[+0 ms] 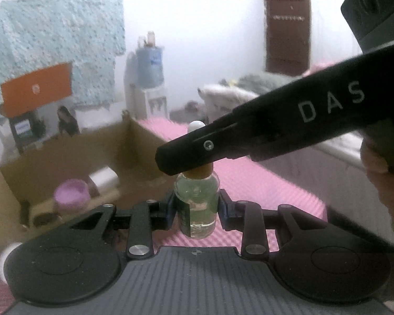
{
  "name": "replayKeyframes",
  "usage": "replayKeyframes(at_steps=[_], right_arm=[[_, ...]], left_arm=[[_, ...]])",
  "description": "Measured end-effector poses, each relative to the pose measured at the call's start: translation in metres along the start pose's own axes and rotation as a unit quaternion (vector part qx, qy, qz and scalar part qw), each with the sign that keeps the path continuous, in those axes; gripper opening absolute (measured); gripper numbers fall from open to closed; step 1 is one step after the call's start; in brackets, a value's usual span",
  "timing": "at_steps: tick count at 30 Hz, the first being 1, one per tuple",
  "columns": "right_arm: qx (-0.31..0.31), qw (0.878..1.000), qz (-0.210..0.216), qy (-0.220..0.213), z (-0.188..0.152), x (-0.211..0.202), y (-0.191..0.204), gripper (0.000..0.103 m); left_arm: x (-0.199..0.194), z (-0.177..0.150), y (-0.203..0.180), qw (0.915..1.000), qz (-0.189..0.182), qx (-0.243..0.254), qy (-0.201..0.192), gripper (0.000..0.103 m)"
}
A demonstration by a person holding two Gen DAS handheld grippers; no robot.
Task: Organize rigid objects
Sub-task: 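Lift the dropper bottle with the right gripper and carry it over the box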
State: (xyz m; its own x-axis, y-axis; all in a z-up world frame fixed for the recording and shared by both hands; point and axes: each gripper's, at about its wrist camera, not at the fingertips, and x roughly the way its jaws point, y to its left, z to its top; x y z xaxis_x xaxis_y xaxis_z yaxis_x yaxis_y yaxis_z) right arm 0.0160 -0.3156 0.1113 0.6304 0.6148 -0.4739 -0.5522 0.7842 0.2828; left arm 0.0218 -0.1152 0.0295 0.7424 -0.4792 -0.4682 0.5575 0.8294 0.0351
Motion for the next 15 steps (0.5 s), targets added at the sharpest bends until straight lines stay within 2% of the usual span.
replayKeyframes(at_steps=[8, 11, 15], right_arm=[[-0.051, 0.997, 0.055, -0.02, 0.063, 0.014, 0.012, 0.023], [-0.051, 0.996, 0.075, -0.009, 0.087, 0.036, 0.007, 0.023], [-0.041, 0.994, 0.097, 0.019, 0.11, 0.08, -0.007, 0.023]], left_arm=[[-0.011, 0.041, 0.033, 0.9983, 0.039, -0.035, -0.026, 0.031], [-0.001, 0.052, 0.054, 0.9967, 0.054, -0.059, -0.014, 0.031], [0.025, 0.058, 0.085, 0.992, 0.067, -0.105, 0.021, 0.031]])
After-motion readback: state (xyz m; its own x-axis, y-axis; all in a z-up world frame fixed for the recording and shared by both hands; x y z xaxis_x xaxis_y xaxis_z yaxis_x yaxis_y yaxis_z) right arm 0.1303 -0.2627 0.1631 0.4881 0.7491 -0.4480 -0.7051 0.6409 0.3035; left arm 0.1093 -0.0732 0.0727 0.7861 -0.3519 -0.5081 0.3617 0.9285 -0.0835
